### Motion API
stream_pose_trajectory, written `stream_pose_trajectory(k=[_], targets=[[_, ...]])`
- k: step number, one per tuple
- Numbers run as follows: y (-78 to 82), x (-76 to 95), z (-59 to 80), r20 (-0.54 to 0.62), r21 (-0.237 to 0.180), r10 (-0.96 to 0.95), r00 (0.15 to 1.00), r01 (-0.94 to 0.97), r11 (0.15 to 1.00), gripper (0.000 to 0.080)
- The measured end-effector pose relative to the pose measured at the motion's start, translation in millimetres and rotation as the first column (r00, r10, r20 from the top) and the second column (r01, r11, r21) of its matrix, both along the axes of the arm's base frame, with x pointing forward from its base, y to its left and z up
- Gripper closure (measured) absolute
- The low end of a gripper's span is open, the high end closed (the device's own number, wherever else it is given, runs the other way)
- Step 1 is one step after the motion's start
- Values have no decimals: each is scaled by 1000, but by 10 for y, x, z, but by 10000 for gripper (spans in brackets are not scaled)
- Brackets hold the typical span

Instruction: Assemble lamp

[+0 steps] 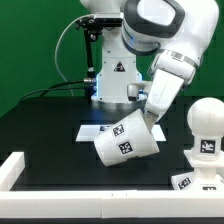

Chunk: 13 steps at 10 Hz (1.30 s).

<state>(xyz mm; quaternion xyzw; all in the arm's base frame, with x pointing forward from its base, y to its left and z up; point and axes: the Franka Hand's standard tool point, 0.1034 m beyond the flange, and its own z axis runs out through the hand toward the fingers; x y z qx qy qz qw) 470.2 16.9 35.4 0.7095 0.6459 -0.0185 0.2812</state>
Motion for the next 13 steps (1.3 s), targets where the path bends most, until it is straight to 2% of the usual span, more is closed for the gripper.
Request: stream_pose_trajectory(k=[1, 3, 4, 7, 9, 10, 13], targets=[[-110, -18, -29, -10, -47, 117, 993, -118, 992, 758], [-277, -41, -34, 104, -72, 185, 977, -178, 981, 758], [-356, -42, -10, 138, -54, 145, 980, -139, 989, 758], [-550, -15, -12, 280, -188, 265, 923, -218, 958, 758], [-736, -27, -133, 128, -333, 434, 892, -374, 866, 758], [-706, -17, -154, 74, -383, 486, 871, -425, 820, 758], [-529, -3, -212, -1, -450, 563, 827, -503, 738, 758]])
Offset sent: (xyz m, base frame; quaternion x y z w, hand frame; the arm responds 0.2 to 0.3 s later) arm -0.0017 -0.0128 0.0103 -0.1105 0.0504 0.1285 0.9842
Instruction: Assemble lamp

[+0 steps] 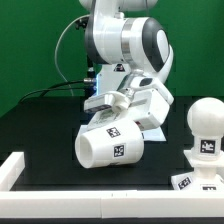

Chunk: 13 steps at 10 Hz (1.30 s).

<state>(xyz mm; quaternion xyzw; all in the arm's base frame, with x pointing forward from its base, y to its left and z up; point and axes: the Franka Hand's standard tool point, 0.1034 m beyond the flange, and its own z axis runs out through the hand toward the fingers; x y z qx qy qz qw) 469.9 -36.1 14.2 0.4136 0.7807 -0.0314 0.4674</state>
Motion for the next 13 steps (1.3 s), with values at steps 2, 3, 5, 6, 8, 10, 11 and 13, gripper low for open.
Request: stream_pose_trajectory(k=[2, 3, 5, 6, 8, 10, 11, 13], targets=[[2, -5, 1, 7, -6, 3, 1000, -3, 1000, 758], [-9, -6, 1, 6, -6, 1, 1000, -1, 1000, 751], [-24, -10, -3, 5, -8, -1, 1000, 1, 1000, 570], [-34, -12, -4, 5, -8, -3, 1000, 3, 1000, 570], [-47, -15, -7, 4, -9, -5, 1000, 6, 1000, 234], [-62, -17, -8, 3, -10, -8, 1000, 8, 1000, 130], [-56, -18, -10, -3, -17, -2, 1000, 2, 1000, 106], [159, -97, 58, -44, -75, 47, 998, -50, 996, 101]])
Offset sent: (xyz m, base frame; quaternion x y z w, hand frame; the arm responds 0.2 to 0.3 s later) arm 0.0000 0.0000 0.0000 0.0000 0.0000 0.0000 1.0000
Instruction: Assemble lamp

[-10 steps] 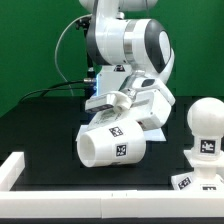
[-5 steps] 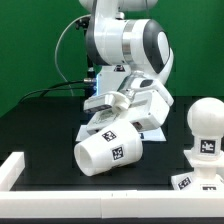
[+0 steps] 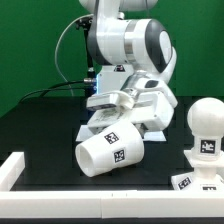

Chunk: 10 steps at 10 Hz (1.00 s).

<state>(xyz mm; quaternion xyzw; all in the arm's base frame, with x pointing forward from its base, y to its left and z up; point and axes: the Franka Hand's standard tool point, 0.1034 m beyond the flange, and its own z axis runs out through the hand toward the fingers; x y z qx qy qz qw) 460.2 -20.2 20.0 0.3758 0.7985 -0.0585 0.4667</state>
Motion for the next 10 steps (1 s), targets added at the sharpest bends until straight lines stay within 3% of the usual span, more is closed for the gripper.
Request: stream_pose_trajectory(k=[2, 6, 7, 8, 10], targets=[[242, -161, 123, 1, 37, -26, 1000, 26, 999, 100], [519, -181, 526, 41, 81, -59, 997, 56, 995, 100], [487, -93, 699, 30, 48, -48, 998, 46, 998, 100], [338, 68, 946, 55, 17, -54, 997, 53, 998, 100], [-129, 435, 1160, 65, -68, -89, 994, 94, 993, 100]])
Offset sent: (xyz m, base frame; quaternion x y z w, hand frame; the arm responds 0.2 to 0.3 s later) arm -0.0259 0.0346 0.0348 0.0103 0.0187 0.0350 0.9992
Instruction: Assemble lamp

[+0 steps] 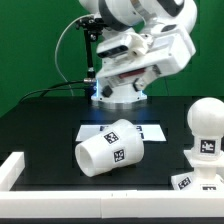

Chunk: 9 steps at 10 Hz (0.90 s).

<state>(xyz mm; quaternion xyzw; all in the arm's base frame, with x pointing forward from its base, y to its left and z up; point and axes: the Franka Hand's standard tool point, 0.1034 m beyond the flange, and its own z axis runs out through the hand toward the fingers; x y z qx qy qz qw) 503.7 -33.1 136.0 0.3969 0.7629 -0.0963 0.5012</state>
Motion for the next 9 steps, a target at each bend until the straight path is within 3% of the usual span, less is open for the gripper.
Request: stream_pose_trajectory(k=[1, 3, 4, 5, 9], targets=[[-153, 200, 87, 14, -22, -20, 1000, 20, 1000, 100], [-325, 382, 171, 56, -4, -60, 997, 60, 998, 100], [-388, 413, 83, 64, 14, -87, 994, 87, 996, 100], [-356, 409, 88, 84, 45, -104, 991, 100, 994, 100], [-366, 390, 75, 68, 38, -118, 991, 115, 993, 100]])
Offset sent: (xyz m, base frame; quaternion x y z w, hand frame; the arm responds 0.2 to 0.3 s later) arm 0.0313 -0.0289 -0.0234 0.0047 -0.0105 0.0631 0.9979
